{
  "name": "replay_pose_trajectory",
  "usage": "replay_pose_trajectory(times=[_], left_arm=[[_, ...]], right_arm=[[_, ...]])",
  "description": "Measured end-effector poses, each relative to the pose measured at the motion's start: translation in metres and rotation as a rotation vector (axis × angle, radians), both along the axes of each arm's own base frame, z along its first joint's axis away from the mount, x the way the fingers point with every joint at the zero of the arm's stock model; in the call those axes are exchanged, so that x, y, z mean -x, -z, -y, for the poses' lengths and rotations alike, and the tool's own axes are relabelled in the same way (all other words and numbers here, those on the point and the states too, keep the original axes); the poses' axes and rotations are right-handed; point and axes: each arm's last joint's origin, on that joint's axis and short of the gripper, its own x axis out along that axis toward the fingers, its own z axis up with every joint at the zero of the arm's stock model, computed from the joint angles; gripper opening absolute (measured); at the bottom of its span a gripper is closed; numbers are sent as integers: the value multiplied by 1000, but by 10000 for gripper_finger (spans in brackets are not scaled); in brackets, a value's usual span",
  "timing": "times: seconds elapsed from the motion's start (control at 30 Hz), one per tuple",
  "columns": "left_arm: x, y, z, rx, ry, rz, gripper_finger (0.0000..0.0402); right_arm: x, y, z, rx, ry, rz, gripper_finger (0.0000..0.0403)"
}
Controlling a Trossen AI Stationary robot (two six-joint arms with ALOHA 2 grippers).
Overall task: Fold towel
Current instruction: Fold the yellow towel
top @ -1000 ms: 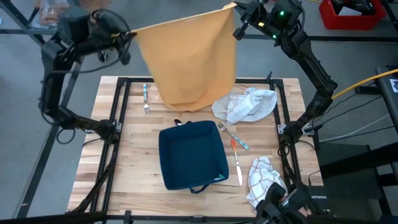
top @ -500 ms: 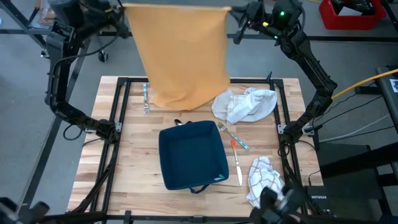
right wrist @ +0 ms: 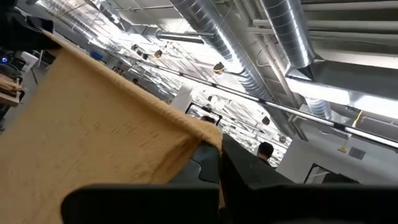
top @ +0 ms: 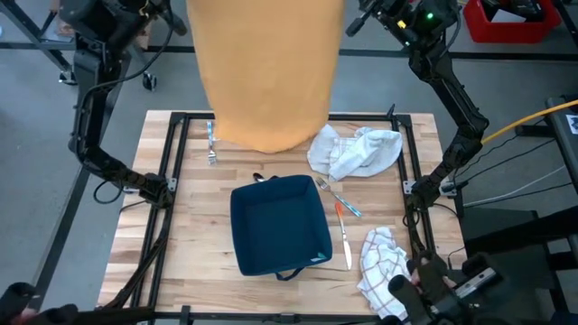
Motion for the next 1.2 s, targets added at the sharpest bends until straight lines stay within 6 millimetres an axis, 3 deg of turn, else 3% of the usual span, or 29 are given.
replay_pose_trajectory(times=[0.4,0.6,0.8,0.97,1.2], left_arm=[[1,-2,-8,-5,4,51,0],[-5,15,-43,132,94,69,0],[-8,22,-65,122,107,61,0],[-3,13,-66,6,87,76,0],[-4,8,-55,-11,175,75,0]], right_arm=[[2,-5,2,97,26,36,1],[9,10,36,-76,-65,77,1],[17,20,61,-139,-133,99,1],[20,18,67,-89,-160,149,1],[25,3,56,-15,-196,157,1]])
